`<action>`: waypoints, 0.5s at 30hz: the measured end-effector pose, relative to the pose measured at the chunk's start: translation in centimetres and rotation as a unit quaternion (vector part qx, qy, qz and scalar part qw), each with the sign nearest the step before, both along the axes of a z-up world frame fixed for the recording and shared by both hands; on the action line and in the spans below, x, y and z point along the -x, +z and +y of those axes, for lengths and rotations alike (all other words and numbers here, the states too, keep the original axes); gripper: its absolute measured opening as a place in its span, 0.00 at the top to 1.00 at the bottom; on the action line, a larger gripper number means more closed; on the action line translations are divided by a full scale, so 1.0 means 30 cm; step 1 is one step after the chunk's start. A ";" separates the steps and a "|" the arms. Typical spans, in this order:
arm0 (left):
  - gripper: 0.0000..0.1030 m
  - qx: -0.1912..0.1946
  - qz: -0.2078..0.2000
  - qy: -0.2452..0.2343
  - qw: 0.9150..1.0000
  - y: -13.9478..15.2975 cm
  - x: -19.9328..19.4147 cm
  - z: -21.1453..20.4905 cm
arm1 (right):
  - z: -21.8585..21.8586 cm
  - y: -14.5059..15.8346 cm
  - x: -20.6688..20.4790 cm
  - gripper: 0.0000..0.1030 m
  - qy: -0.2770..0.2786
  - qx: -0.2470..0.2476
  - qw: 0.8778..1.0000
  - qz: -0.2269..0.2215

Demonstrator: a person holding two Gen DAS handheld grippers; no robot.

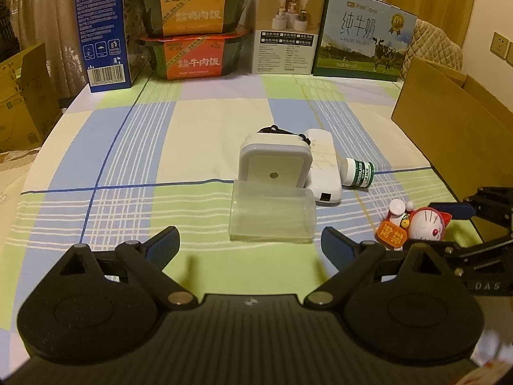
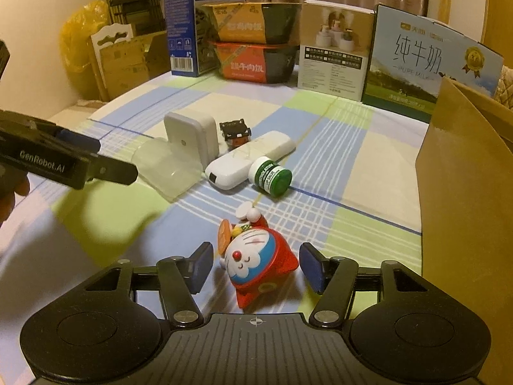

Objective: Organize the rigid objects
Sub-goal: 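Lift the Doraemon figure with the right gripper while the left approaches the clear container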

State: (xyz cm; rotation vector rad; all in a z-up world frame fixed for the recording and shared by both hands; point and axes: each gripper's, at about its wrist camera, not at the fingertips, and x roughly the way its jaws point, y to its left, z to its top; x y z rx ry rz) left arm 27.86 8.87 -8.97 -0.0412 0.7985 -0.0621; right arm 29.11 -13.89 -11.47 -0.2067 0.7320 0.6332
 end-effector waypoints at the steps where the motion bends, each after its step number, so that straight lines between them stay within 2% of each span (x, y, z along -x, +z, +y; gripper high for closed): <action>1: 0.10 0.000 0.000 0.000 1.000 -0.001 0.000 -0.002 | -0.001 0.000 -0.004 0.45 0.000 -0.002 1.000 0.001; 3: 0.10 0.000 0.001 -0.001 1.000 -0.002 -0.002 -0.004 | 0.002 -0.006 -0.011 0.51 0.007 -0.003 1.000 0.011; 4: 0.10 0.000 0.001 -0.001 1.000 -0.002 -0.003 -0.004 | 0.004 -0.009 -0.013 0.58 0.006 0.001 1.000 0.015; 9: 0.10 0.002 0.000 -0.004 1.000 -0.004 -0.008 -0.012 | -0.004 0.010 -0.011 0.59 -0.016 -0.024 0.999 0.030; 15: 0.10 0.002 0.001 -0.009 1.000 -0.017 -0.023 -0.025 | 0.017 0.040 0.016 0.59 -0.028 -0.011 1.000 0.006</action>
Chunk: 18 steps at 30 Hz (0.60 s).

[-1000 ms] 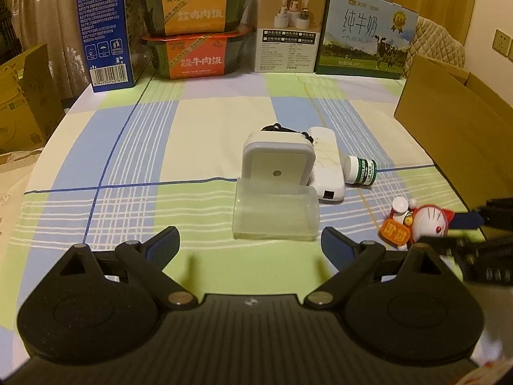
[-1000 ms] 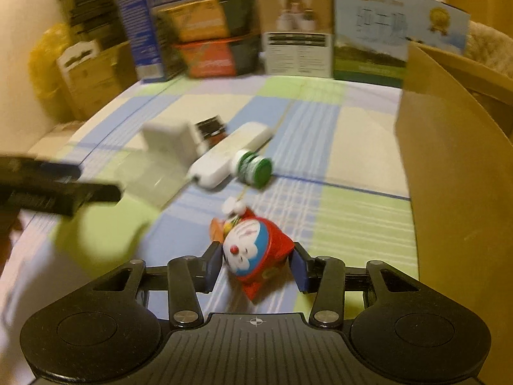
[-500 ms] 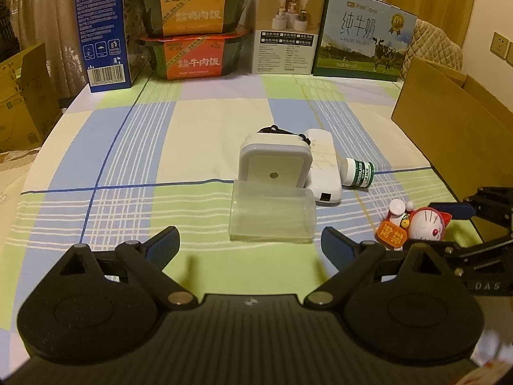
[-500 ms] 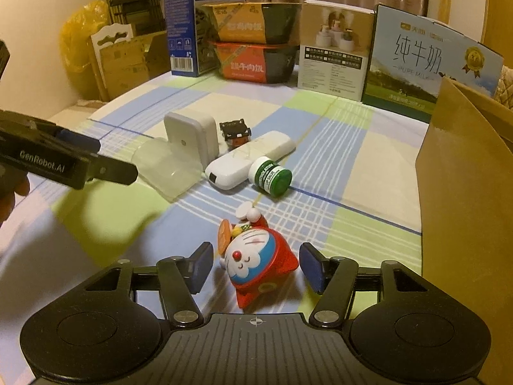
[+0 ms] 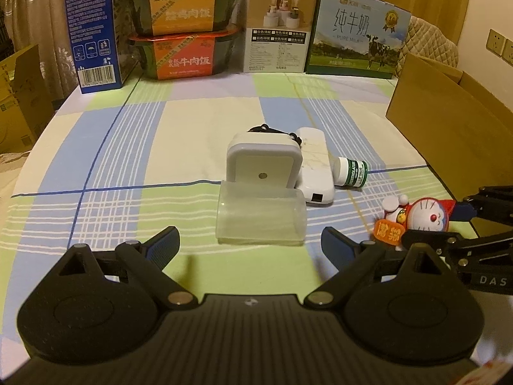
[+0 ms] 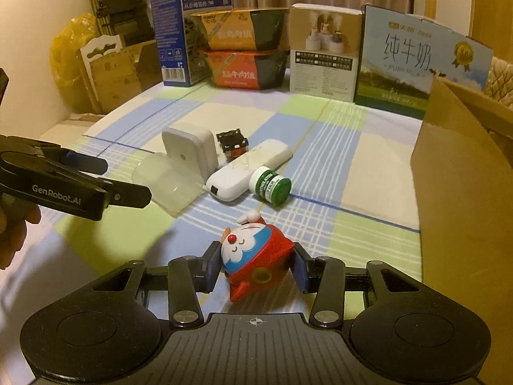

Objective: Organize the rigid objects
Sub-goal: 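Lift the Doraemon figure with the right gripper while the left approaches the clear container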

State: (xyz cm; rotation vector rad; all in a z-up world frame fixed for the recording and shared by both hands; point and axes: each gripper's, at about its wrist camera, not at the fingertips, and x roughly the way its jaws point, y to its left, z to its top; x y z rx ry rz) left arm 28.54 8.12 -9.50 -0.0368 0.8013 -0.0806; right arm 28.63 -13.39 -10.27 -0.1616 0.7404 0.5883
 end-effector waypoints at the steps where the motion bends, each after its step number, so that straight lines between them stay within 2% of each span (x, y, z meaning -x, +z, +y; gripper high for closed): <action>1: 0.10 0.000 0.001 0.000 1.000 -0.005 -0.004 -0.002 | 0.000 0.000 -0.001 0.59 -0.003 0.001 1.000 -0.001; 8: 0.10 -0.008 0.001 -0.004 1.000 -0.045 -0.050 -0.023 | -0.031 0.029 -0.014 0.59 -0.033 -0.010 0.999 -0.017; 12: 0.18 -0.010 0.002 -0.002 1.000 -0.062 -0.079 -0.033 | -0.043 0.032 -0.022 0.59 -0.043 -0.013 0.999 -0.012; 16: 0.21 -0.016 -0.001 -0.011 1.000 -0.067 -0.092 -0.048 | -0.048 0.034 -0.027 0.59 -0.048 -0.014 0.999 -0.007; 18: 0.29 -0.029 -0.001 -0.020 0.999 -0.071 -0.094 -0.061 | -0.053 0.036 -0.032 0.59 -0.051 -0.018 0.999 -0.005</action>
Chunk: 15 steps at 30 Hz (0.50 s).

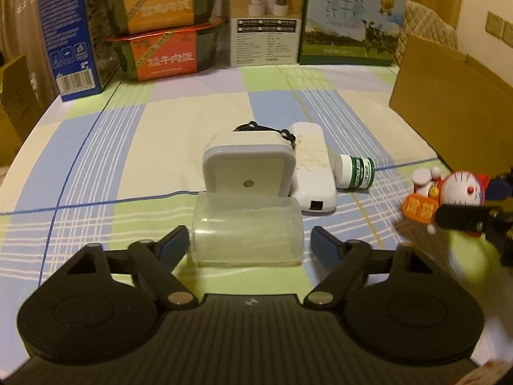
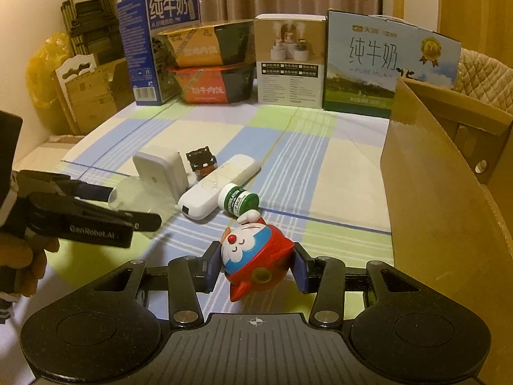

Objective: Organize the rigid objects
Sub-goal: 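Lift the Doraemon figure with the right gripper while the left approaches the clear container, then grasp the clear plastic container with the left gripper and lift it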

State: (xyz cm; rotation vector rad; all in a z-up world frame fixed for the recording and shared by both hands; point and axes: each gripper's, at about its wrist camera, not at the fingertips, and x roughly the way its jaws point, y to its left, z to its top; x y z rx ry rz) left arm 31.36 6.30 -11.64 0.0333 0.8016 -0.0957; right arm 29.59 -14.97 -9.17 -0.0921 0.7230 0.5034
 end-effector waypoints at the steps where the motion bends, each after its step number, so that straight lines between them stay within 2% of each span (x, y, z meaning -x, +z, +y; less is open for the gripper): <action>1: 0.30 -0.006 0.000 -0.002 1.000 -0.002 -0.001 -0.005 | -0.003 0.001 -0.001 0.59 -0.001 -0.001 1.000 0.001; 4: 0.34 -0.011 -0.004 -0.003 1.000 -0.002 0.000 -0.009 | -0.010 0.002 -0.005 0.59 -0.006 -0.003 1.000 0.004; 15: 0.34 -0.013 -0.009 -0.003 1.000 -0.010 -0.008 -0.009 | -0.012 0.001 -0.009 0.59 -0.010 -0.009 1.000 0.014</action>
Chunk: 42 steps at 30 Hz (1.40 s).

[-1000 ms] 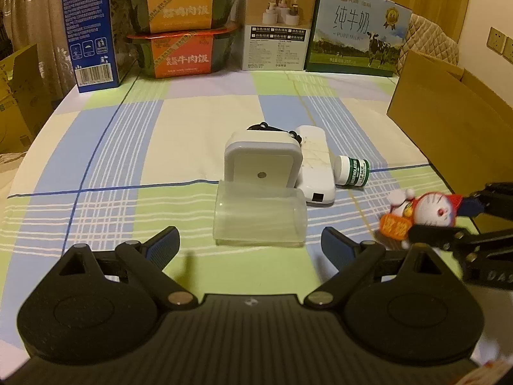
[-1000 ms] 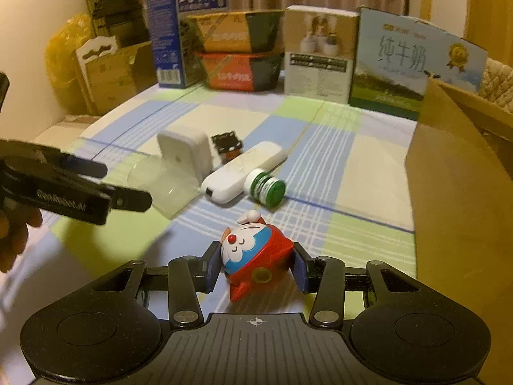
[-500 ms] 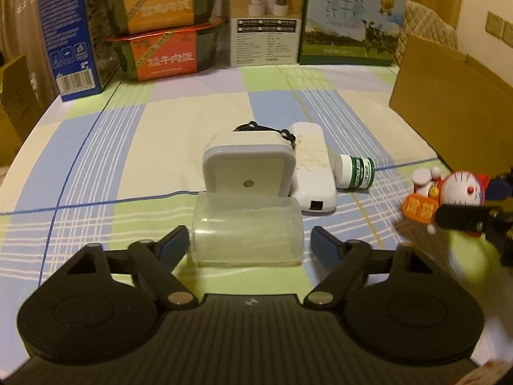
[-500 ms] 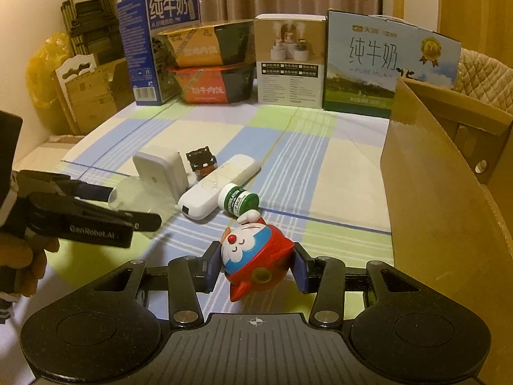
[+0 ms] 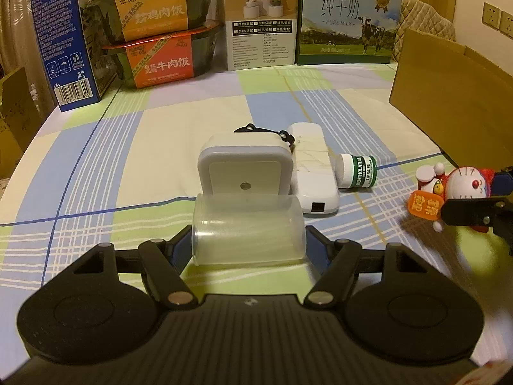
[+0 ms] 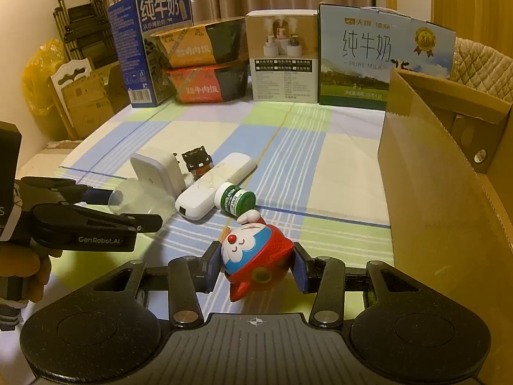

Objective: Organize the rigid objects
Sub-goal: 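Grasp the clear plastic container with the left gripper and lift it, then carry the clear container and Doraemon figure over the cardboard box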

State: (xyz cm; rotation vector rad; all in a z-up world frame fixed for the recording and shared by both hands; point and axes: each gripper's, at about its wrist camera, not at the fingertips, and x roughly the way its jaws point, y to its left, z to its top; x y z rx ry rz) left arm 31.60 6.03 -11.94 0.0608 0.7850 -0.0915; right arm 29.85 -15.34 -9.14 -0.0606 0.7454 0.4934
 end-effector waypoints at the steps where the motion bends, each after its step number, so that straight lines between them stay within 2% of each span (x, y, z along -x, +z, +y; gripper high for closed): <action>1: 0.34 -0.001 0.000 0.000 1.000 0.000 -0.001 -0.001 | 0.000 -0.002 -0.001 0.59 0.000 0.000 1.000 0.001; 15: 0.34 -0.005 0.008 0.005 1.000 -0.006 -0.009 -0.008 | 0.000 -0.006 -0.006 0.59 -0.001 -0.004 1.000 0.006; 24: 0.34 0.002 0.024 0.017 1.000 0.039 0.024 -0.005 | -0.002 0.002 0.000 0.59 -0.003 -0.010 1.000 0.004; 33: 0.34 0.005 0.008 0.013 1.000 0.122 0.154 -0.030 | -0.014 0.041 0.059 0.59 -0.009 -0.017 1.000 -0.006; 38: 0.34 0.024 0.005 0.033 0.999 0.154 0.288 -0.042 | -0.045 0.065 0.153 0.59 -0.020 -0.029 0.999 -0.006; 42: 0.34 0.025 0.006 0.039 0.999 0.169 0.398 -0.088 | -0.057 0.090 0.242 0.59 -0.026 -0.033 0.999 -0.011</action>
